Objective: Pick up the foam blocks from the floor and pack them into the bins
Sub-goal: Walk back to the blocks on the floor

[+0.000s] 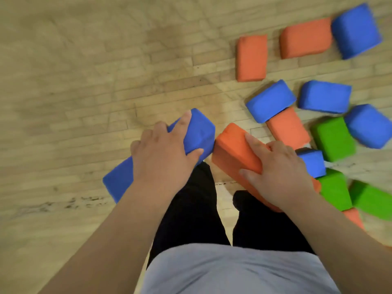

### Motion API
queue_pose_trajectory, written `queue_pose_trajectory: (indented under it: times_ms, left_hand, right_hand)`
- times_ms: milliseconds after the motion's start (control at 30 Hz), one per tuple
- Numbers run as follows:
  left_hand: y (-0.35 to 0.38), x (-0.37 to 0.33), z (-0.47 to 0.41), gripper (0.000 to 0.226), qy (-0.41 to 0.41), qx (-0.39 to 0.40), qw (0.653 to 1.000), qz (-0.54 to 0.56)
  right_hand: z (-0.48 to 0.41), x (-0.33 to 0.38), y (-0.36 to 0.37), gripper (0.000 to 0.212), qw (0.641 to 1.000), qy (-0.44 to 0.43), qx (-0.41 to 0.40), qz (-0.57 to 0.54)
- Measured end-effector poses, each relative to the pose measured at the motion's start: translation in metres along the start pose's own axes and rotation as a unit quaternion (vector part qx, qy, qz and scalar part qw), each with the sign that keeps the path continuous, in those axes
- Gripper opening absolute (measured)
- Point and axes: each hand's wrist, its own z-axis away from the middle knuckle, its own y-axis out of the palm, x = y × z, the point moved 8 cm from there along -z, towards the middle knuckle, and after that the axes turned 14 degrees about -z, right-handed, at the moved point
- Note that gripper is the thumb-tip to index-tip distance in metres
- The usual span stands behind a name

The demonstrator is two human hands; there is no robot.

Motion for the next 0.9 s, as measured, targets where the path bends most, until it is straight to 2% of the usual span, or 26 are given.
queue_pose_trajectory:
  times_ms: [167, 267, 367, 467, 533, 700, 900]
  left_hand:
    - [-0.065, 0.016, 0.097, 0.083, -0.079, -0.059, 0.995, 0.016]
    - [-0.073, 0.004, 0.158, 0.085, -0.128, -0.073, 0.987, 0.059]
    - [-0.064, -0.03, 0.205, 0.085, -0.154, -0.061, 0.98, 0.112]
    - [-0.058, -0.043, 0.243, 0.087, -0.202, -0.07, 0.952, 0.219]
    - [-0.063, -0.035, 0.272, 0.088, -0.239, -0.104, 0.936, 0.238]
    - [-0.058, 0.009, 0.361, 0.087, -0.341, -0.118, 0.913, 0.19]
    - [0.006, 0.057, 0.5, 0.088, -0.484, -0.11, 0.837, 0.232]
  right_hand:
    - [0.057, 0.029, -0.081, 0.088, 0.989, -0.141, 0.007, 0.04]
    - [0.097, 0.028, -0.114, 0.088, 0.968, -0.227, 0.036, 0.1]
    - [0.131, 0.009, -0.136, 0.088, 0.946, -0.275, 0.044, 0.165]
    - [0.153, 0.002, -0.154, 0.088, 0.936, -0.299, 0.046, 0.178]
    - [0.168, 0.02, -0.161, 0.088, 0.921, -0.339, 0.032, 0.188]
    - [0.219, 0.1, -0.141, 0.088, 0.854, -0.453, 0.044, 0.252]
    - [0.305, 0.2, -0.061, 0.087, 0.749, -0.584, 0.096, 0.298]
